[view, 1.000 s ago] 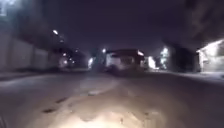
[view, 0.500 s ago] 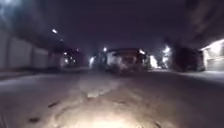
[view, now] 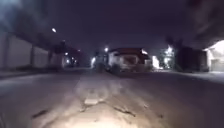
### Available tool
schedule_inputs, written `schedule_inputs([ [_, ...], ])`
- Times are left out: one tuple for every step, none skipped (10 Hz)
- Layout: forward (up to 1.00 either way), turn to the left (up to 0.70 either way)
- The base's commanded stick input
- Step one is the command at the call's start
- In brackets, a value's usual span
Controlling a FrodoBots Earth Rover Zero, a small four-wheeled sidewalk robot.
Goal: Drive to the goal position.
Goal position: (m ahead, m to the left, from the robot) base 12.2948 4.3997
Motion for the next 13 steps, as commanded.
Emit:
schedule_inputs([
  [0.85,0.00],
  [0.85,0.00],
  [0.85,0.00],
  [0.85,0.00],
  [0.85,0.00],
  [0.85,0.00],
  [0.85,0.00],
  [0.85,0.00],
  [0.85,0.00],
  [0.85,0.00],
  [0.85,0.00],
  [0.85,0.00],
  [0.85,0.00],
])
